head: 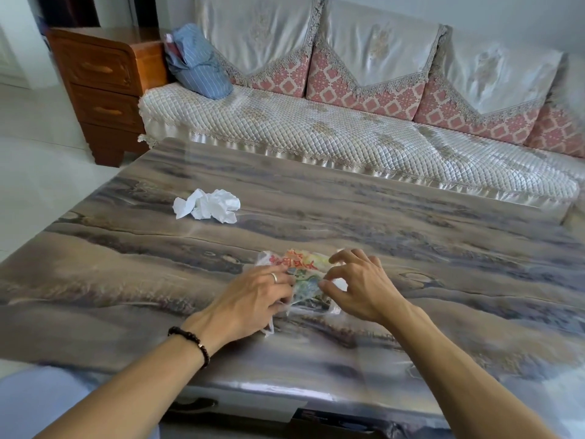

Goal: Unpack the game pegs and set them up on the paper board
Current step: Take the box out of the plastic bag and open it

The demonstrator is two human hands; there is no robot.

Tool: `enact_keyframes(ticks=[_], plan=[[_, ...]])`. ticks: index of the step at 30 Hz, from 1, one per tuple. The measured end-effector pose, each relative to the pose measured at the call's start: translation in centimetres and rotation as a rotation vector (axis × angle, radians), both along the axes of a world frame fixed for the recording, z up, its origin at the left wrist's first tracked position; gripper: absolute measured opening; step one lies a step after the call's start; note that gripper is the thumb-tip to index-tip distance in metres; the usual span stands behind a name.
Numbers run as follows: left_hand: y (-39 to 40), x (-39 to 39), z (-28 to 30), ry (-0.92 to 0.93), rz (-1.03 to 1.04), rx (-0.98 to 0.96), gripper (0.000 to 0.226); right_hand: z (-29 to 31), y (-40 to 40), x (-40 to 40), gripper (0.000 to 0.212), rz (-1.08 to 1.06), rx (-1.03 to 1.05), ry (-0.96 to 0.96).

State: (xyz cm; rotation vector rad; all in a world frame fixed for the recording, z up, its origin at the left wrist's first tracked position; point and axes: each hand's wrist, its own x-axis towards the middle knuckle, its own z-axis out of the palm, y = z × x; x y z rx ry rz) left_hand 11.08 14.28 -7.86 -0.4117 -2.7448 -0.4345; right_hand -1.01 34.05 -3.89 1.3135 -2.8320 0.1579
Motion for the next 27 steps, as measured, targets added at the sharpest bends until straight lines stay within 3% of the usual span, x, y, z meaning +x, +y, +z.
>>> enact_keyframes(ticks=[4,7,10,13,16,22,27], plan=[[-1.0,1.5,-0.8,-0.078,0.005,-0.013,0.004,-0.3,-0.6,-0.6,0.04,-0.032,-0.005,-0.142],[-1.0,1.9,-1.2,-0.175,0.026,-0.024,0.01,-0.6,-2.1,-1.9,0.046,-0.172,0.068,-0.161],[-0.9,2.0,-0.7,-0.26,0.094,-0.038,0.021,-0.4,-3.4,-2.7,0.042,-0.256,0.128,-0.03],[-0.8,1.3,0.0,-0.251,0.145,0.112,0.038,0.5,-4.4,-2.4,0.03,-0.023,-0.052,0.14],[-0.8,0.1,-0.1,-0.195,0.189,0.162,0.035,0.8,-5.5,-1.6,0.039,0.128,-0.033,-0.026],[-1.3,-0.7,-0.6,-0.208,0.251,0.161,0.025,0.0,-6.3,-2.9,0.074,-0.022,0.177,-0.267],[-1.4,-0.7,-0.9,-0.275,0.279,0.145,0.038,0.1,-6.5,-3.4,0.061,-0.129,0.078,-0.541]])
